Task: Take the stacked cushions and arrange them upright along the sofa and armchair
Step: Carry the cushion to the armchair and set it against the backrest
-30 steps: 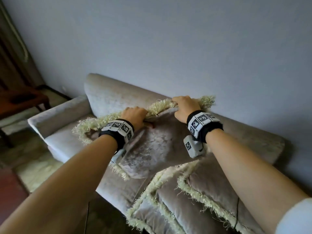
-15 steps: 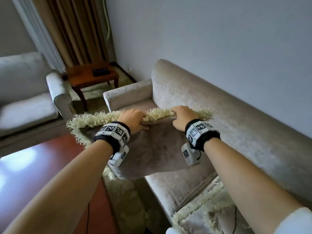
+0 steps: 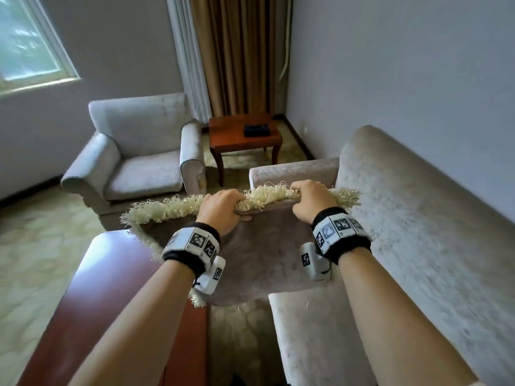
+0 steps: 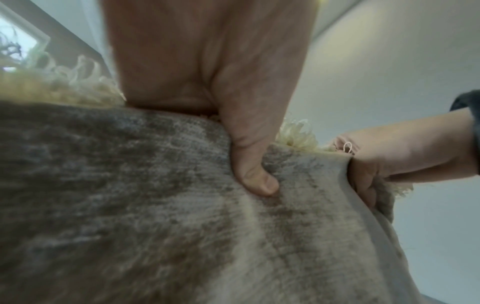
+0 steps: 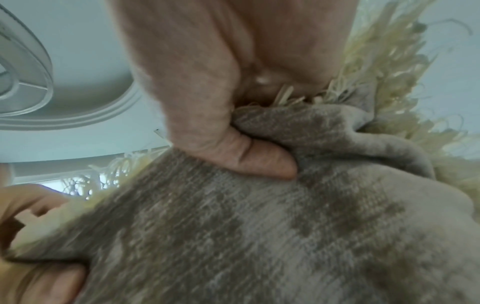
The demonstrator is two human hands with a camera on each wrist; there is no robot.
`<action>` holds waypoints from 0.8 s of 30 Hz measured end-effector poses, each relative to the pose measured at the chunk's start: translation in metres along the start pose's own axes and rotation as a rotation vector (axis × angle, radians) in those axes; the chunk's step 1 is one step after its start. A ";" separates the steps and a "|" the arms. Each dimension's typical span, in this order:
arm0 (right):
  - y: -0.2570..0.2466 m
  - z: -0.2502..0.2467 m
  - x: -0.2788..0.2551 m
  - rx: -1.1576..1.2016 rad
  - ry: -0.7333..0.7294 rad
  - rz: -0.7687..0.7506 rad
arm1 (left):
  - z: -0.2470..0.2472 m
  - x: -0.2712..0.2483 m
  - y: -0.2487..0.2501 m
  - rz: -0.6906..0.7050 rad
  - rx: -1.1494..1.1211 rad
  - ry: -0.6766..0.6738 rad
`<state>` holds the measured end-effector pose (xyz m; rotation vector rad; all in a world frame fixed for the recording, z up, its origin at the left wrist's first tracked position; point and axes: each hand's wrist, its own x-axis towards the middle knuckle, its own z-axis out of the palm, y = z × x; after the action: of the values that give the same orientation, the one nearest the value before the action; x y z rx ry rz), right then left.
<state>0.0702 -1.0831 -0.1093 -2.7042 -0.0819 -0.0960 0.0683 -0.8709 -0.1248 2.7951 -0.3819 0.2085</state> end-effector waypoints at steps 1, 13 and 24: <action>-0.001 0.000 0.012 0.005 0.002 -0.024 | -0.002 0.008 -0.004 -0.010 0.010 0.012; -0.022 0.027 0.139 0.036 -0.001 -0.137 | -0.002 0.109 -0.079 -0.033 0.081 0.037; -0.073 0.081 0.309 -0.056 -0.124 -0.062 | 0.027 0.246 -0.207 -0.044 -0.015 0.048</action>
<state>0.3769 -0.9692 -0.1276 -2.7618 -0.2033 0.0524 0.3645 -0.7489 -0.1633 2.7747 -0.3089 0.2606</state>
